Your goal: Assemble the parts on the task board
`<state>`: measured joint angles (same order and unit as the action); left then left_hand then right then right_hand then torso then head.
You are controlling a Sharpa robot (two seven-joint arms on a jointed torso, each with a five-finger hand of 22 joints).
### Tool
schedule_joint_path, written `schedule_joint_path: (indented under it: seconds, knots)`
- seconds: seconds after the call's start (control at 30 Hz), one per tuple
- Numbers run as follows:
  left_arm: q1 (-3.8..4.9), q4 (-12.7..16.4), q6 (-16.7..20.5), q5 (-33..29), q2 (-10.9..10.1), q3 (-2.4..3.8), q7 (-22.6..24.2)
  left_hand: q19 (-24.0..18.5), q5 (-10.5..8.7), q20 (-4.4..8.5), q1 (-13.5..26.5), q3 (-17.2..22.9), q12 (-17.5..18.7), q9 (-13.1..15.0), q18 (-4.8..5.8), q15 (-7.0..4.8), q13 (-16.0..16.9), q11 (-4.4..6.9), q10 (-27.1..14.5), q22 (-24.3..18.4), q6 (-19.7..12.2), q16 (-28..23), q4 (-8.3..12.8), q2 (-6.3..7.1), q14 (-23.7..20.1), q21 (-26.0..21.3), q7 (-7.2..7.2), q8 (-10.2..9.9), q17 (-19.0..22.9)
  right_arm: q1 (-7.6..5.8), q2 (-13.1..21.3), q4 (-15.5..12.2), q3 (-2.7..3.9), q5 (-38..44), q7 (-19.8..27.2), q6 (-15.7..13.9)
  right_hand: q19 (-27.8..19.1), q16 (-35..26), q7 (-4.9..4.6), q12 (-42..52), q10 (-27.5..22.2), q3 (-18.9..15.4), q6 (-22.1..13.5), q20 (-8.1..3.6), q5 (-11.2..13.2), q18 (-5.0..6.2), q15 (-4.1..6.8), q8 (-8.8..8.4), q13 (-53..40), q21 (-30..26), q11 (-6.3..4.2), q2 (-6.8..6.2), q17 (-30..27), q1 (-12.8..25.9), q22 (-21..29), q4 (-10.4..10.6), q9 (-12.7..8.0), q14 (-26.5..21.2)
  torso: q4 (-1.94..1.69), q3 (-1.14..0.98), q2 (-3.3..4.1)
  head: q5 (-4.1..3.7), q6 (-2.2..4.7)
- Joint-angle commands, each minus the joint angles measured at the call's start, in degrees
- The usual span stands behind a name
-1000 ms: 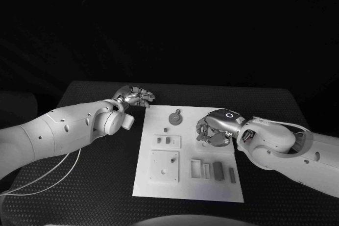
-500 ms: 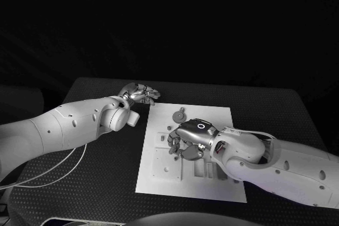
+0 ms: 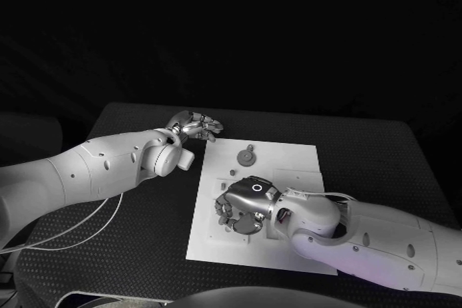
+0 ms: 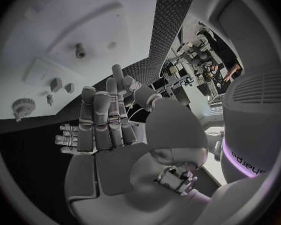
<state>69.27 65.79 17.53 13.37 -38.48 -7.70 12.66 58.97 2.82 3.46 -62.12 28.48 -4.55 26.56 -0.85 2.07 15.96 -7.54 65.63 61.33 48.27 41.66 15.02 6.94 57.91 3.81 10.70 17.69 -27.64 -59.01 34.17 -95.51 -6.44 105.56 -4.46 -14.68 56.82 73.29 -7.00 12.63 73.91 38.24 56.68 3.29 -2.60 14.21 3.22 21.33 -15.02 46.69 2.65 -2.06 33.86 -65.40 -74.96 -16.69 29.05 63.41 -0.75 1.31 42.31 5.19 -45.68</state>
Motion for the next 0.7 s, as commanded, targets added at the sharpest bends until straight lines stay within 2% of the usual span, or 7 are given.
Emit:
schedule_joint_path:
  seconds: [0.03, 0.3, 0.57, 0.7]
  knots:
    - [0.07, 0.2, -0.6, -0.3, 0.2, 0.04, 0.4, 0.2, 0.07, -0.04, -0.2, -0.2, 0.2, 0.0, 0.09, 0.14, 0.1, -0.01, -0.6, -0.1, -0.2, -0.3, 0.0, -0.18, 0.1, 0.2, 0.02, -0.1, -0.1, 0.34, -0.5, 0.2, -0.29, 3.3, -0.4, 0.1, 0.2, 0.2, 0.62, 0.2, 0.1, 0.3, 1.0, -0.31, -0.3, 0.79, 0.51, 0.51, -0.1, 0.3, -0.16, -0.09, 0.1, -0.6, -0.9, -0.1, 1.7, 0.1, 0.01, -0.08, 0.0, 0.28, -0.2]
    - [0.07, 0.2, -0.7, -0.3, 0.3, 0.04, 0.4, 0.1, 0.07, -0.04, -0.2, -0.2, 0.3, 0.0, 0.09, 0.14, 0.1, -0.02, -0.6, -0.1, -0.3, -0.3, 0.0, -0.19, 0.1, 0.2, 0.04, -0.2, -0.1, 0.49, -0.5, 0.3, -0.76, 3.0, -0.3, 2.2, 0.3, 0.2, 0.63, 0.2, 0.1, 0.3, 1.1, -0.33, -0.3, 0.79, 0.52, 0.51, -0.1, 0.3, -0.17, -0.11, 0.1, -0.6, -0.9, -0.1, 1.7, 0.1, 0.05, -0.08, -0.02, 0.11, -0.4]
    - [0.07, 0.1, -0.9, -0.3, 0.4, 0.04, 0.3, 0.1, 0.07, -0.05, -0.1, -0.3, 0.3, 0.0, 0.1, 0.15, 0.1, -0.03, -0.6, -0.1, -0.3, -0.3, 0.0, -0.18, 0.1, 0.2, 0.05, -0.2, -0.2, 0.49, -0.4, 1.1, -0.92, 3.7, -0.6, 4.7, 0.3, 0.3, 0.64, 0.2, 0.1, 0.2, 1.1, -0.34, -0.3, 0.79, 0.53, 0.52, -0.2, 0.3, -0.18, -0.17, 0.1, -0.6, -0.9, -0.1, 1.8, 0.1, 0.11, -0.12, 0.02, 0.23, -0.5]
    - [0.07, 0.1, -1.0, -0.3, 0.4, 0.04, 0.3, 0.1, 0.07, -0.06, 0.0, -0.3, 0.3, 0.0, 0.11, 0.16, 0.1, -0.06, -0.7, -0.1, -0.3, -0.4, 0.0, -0.18, 0.1, 0.2, 0.08, -0.2, -0.2, 0.55, -0.4, 1.3, -0.99, 3.8, -0.7, 5.7, 0.3, 0.3, 0.64, 0.2, 0.1, 0.2, 1.1, -0.34, -0.3, 0.79, 0.53, 0.52, -0.2, 0.3, -0.18, -0.18, 0.1, -0.6, -0.9, -0.1, 1.8, 0.1, 0.07, -0.13, 0.0, 0.09, -0.82]
